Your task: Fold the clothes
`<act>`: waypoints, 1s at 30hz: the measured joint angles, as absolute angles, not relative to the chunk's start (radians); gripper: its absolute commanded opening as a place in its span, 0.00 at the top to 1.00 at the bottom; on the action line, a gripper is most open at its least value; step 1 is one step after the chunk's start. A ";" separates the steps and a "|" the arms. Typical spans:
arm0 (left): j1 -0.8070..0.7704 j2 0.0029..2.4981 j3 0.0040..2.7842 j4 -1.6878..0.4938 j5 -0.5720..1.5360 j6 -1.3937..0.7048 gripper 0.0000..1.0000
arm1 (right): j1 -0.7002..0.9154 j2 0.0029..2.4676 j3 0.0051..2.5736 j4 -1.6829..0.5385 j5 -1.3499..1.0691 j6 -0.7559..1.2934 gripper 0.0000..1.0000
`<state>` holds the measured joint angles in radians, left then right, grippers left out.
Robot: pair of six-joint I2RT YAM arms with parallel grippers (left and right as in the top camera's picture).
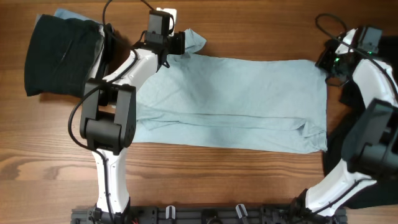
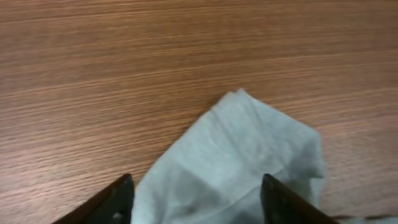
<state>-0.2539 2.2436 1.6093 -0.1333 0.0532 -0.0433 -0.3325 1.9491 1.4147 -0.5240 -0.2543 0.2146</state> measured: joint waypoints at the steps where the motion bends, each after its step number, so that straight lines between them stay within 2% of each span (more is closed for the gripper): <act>1: -0.254 2.247 1.609 -0.133 0.067 -0.038 0.46 | -0.332 1.938 1.415 -0.529 -0.255 0.215 0.96; 4: -0.254 2.268 1.609 -0.134 0.104 -0.026 0.45 | -0.332 1.931 1.414 -0.545 -0.255 0.215 0.96; 8: -0.254 2.295 1.609 -0.139 0.122 -0.012 0.31 | -0.332 1.931 1.414 -0.555 -0.255 0.215 0.96; 10: -0.254 2.304 1.609 -0.146 0.127 -0.002 0.32 | -0.332 1.931 1.414 -0.556 -0.255 0.215 0.96; 13: -0.254 2.315 1.610 -0.148 0.129 0.015 0.43 | -0.332 1.931 1.414 -0.558 -0.255 0.215 0.96; 15: -0.254 2.318 1.610 -0.147 0.128 0.027 0.60 | -0.332 1.931 1.414 -0.561 -0.255 0.215 0.96; 18: -0.251 2.324 1.613 -0.141 0.126 0.035 0.96 | -0.332 1.931 1.414 -0.562 -0.255 0.215 0.96; 30: -0.223 2.326 1.628 -0.133 0.126 -0.054 0.96 | -0.332 1.931 1.414 -0.566 -0.255 0.215 0.96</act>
